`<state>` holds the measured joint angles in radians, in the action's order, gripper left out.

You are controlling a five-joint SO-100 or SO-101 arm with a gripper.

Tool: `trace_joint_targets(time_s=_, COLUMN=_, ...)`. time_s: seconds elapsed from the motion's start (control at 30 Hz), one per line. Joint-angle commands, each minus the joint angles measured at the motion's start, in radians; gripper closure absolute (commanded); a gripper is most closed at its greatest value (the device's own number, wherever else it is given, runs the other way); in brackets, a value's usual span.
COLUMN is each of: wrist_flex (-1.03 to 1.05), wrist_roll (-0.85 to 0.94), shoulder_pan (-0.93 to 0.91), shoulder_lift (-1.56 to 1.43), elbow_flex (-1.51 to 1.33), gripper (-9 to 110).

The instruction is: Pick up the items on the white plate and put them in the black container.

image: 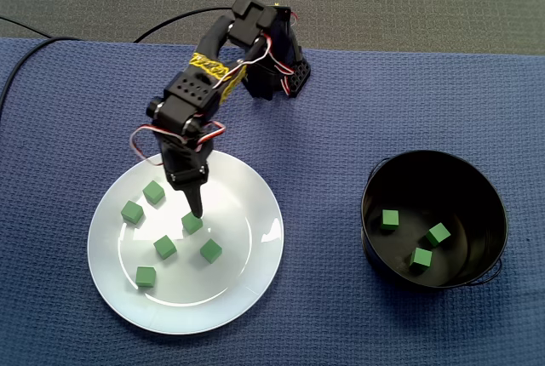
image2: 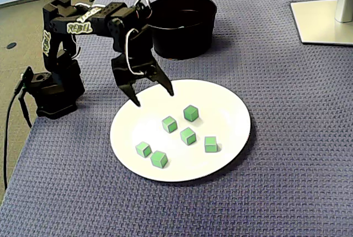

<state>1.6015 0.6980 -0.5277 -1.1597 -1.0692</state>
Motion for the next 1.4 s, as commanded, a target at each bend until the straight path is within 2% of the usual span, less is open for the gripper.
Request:
trace_joint_targets(time_s=0.0, wrist_flex=0.023, wrist_roll=0.160, shoulder_pan=-0.041, shoulder_lift=0.032, elbow_flex=0.110, gripper=74)
trace_joint_targets(time_s=0.3, wrist_flex=-0.032, wrist_roll=0.273, shoulder_pan=-0.057, shoulder_lift=0.160, elbow_flex=0.210, gripper=75)
trace_joint_targets(time_s=1.1, wrist_flex=-0.164, wrist_roll=0.258, shoulder_pan=0.051, shoulder_lift=0.324, elbow_flex=0.216, gripper=77)
trace_joint_targets(time_s=1.3, wrist_flex=-0.173, wrist_roll=0.259, shoulder_pan=0.052, shoulder_lift=0.342, elbow_flex=0.221, gripper=81)
trace_joint_targets(time_s=1.37, wrist_flex=-0.173, wrist_roll=0.256, shoulder_pan=0.054, shoulder_lift=0.347, elbow_flex=0.222, gripper=86)
